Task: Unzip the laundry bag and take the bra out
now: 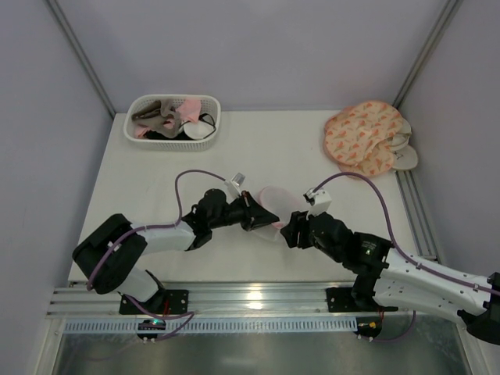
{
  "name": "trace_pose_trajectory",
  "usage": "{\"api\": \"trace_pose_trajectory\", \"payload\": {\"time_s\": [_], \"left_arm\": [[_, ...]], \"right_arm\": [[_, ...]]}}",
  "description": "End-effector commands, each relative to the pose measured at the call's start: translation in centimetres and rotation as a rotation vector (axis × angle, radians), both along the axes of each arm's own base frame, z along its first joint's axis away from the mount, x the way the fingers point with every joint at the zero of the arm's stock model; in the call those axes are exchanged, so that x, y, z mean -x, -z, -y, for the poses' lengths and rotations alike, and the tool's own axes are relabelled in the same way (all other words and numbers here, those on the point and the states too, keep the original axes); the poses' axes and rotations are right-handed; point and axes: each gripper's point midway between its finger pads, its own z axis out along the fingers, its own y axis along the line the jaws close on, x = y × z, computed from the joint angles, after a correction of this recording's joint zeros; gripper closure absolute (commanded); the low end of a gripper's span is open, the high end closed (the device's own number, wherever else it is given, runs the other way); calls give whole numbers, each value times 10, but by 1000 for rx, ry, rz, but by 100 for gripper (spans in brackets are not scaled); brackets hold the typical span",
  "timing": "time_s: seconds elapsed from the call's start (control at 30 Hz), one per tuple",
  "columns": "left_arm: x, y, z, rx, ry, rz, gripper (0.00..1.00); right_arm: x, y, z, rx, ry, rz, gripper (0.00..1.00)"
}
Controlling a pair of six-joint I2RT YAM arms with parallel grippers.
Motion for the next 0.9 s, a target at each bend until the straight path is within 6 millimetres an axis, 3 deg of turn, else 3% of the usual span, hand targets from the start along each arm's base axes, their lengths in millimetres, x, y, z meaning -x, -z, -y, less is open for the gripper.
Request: {"api": "trace_pose_trajectory", "payload": {"time_s": [0.0, 0.17, 0.47, 0.87], "left_arm": [[6, 1, -7, -7, 27, 33, 100], [6, -4, -5, 12, 39, 33, 100], [1, -12, -4, 32, 20, 39, 100], [-6, -22, -4, 71, -5, 37, 100]], "right_arm": [[-2, -30, 2, -38, 7, 42, 44], [-6, -26, 8, -28, 34, 55, 50], [4, -17, -6, -49, -25, -2, 53], [21, 17, -4, -52, -42, -114, 55]]}}
